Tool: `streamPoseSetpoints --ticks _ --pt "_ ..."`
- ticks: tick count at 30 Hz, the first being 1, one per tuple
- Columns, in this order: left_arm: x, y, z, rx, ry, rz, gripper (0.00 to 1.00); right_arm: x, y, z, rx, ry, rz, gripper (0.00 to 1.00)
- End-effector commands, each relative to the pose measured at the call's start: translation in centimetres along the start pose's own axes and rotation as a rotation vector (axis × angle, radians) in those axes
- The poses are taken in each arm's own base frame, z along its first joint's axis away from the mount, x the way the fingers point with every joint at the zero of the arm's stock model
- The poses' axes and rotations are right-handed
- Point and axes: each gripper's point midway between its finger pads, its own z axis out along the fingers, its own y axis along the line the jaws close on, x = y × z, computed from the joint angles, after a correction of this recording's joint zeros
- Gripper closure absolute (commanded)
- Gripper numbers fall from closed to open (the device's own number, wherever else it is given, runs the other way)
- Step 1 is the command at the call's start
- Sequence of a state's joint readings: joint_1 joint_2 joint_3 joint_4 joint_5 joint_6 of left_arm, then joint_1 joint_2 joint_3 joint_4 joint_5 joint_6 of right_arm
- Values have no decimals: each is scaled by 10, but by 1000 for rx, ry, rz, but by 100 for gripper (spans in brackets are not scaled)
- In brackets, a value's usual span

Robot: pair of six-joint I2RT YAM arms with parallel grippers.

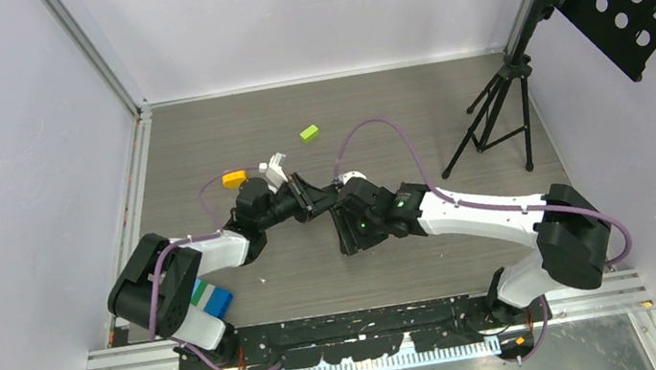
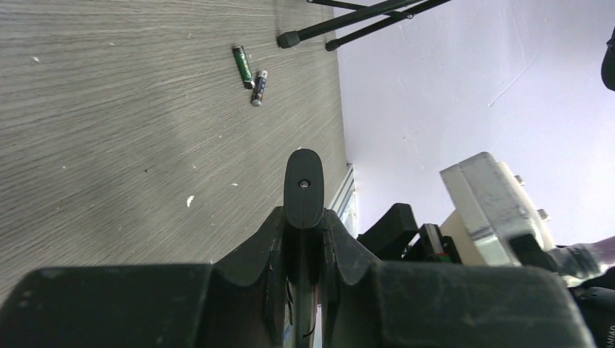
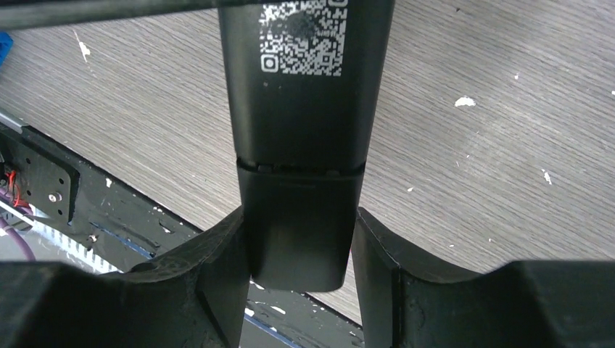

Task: Load the batteries into the remote control
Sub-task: Load the battery cover into the remote control.

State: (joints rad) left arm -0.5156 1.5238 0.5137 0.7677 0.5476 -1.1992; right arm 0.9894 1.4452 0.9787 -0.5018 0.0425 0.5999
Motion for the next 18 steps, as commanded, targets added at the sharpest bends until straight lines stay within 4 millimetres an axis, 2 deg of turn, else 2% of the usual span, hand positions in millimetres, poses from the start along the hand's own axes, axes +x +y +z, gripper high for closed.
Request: streamPoseSetpoints --ticks 1,5,9,14,18 --pt "-7 -35 1 109 6 29 100 -13 8 -3 -4 -38 8 45" --pt "-7 -33 1 103 4 30 100 -19 5 -7 17 -61 16 40" --pt "-7 -32 1 101 1 28 100 -23 8 -12 5 -82 25 31" --pt "-8 -33 0 99 -9 25 100 -26 26 -22 -102 -89 6 27" --pt "-10 -34 -2 96 -22 18 100 -32 31 -30 -144 -142 19 21"
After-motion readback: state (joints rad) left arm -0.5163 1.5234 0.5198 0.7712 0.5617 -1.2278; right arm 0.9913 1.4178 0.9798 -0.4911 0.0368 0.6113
